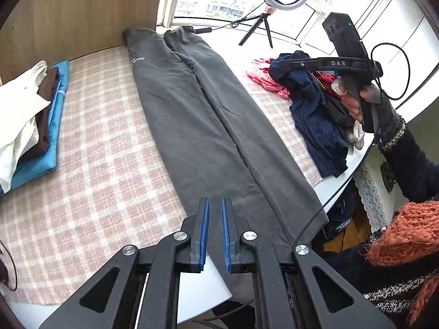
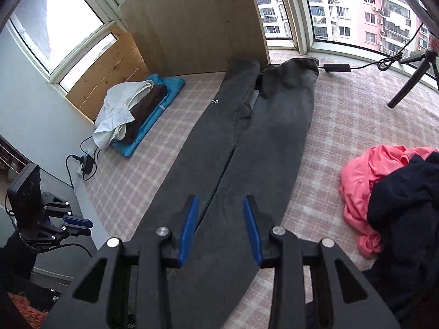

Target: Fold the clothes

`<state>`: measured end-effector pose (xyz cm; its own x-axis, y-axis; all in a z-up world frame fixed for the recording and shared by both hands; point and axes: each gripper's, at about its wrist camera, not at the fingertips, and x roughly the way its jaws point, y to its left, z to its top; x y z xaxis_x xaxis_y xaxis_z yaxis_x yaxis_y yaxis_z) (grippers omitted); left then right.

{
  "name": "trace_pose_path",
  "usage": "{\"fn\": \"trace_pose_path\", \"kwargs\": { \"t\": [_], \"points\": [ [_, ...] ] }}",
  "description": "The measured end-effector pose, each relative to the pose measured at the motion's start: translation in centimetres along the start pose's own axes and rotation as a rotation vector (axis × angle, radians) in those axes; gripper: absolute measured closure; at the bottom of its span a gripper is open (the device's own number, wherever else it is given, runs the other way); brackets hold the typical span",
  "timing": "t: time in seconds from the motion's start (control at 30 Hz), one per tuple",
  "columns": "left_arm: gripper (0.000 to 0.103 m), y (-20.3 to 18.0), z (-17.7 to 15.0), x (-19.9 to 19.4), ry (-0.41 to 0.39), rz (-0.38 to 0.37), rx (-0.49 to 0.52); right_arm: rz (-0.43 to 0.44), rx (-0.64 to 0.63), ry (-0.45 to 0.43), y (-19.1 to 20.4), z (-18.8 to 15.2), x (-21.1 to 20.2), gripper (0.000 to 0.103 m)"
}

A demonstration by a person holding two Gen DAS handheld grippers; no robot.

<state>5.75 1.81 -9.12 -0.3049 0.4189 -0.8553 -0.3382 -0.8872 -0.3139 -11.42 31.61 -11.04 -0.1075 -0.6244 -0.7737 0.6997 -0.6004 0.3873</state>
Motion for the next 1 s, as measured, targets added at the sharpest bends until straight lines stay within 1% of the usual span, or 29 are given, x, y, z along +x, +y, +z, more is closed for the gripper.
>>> {"fn": "trace_pose_path", "kwargs": {
  "t": [0.03,0.1,0.2,0.27,0.33,0.4,0.47,0.5,0.57,0.63,0.7,0.8,0.93,1.0],
  "points": [
    [0.093,0.2,-1.5,-0.2,0.012,0.001,-0.017,-0.02,0.023,-0.01,0.6,-2.1,-1.2,0.069],
    [0.09,0.6,-4.4,-0.6,0.038,0.002,-0.052,-0.087,0.072,-0.008,1.8,-7.0,-2.4,0.069],
    [0.09,0.9,-8.3,1.8,0.108,-0.06,-0.14,-0.144,0.182,0.045,3.4,-14.2,-1.4,0.069],
    [0.09,0.6,-10.3,3.7,0.149,-0.077,-0.163,-0.191,0.24,0.083,4.0,-18.5,-0.2,0.069],
    [0.09,0.0,-11.2,4.9,0.153,-0.072,-0.169,-0.243,0.26,0.115,4.8,-21.3,0.9,0.069],
    [0.089,-0.3,-11.9,5.1,0.149,-0.073,-0.188,-0.273,0.278,0.102,5.3,-23.2,1.1,0.069],
    [0.083,-0.6,-12.2,5.7,0.156,-0.057,-0.21,-0.304,0.301,0.09,5.4,-24.4,1.2,0.069],
    [0.082,-0.8,-12.3,6.1,0.164,-0.056,-0.214,-0.31,0.313,0.087,5.3,-24.8,1.3,0.069],
    [0.082,-1.3,-12.3,6.7,0.167,-0.037,-0.21,-0.296,0.338,0.075,5.2,-25.4,1.5,0.069],
    [0.079,-1.8,-12.1,7.3,0.176,-0.019,-0.182,-0.288,0.336,0.077,5.4,-25.5,1.8,0.068],
    [0.072,-2.1,-11.9,7.6,0.171,0.002,-0.155,-0.312,0.301,0.083,5.9,-25.3,2.0,0.068],
    [0.067,-2.3,-11.7,7.8,0.162,0.016,-0.151,-0.341,0.251,0.101,6.5,-24.9,2.4,0.068],
    [0.067,-2.7,-11.8,8.0,0.164,0.043,-0.142,-0.382,0.16,0.131,7.8,-24.5,3.1,0.068],
    [0.067,-2.6,-11.8,8.0,0.17,0.063,-0.145,-0.379,0.135,0.146,8.2,-24.3,3.3,0.068]
  ]
}}
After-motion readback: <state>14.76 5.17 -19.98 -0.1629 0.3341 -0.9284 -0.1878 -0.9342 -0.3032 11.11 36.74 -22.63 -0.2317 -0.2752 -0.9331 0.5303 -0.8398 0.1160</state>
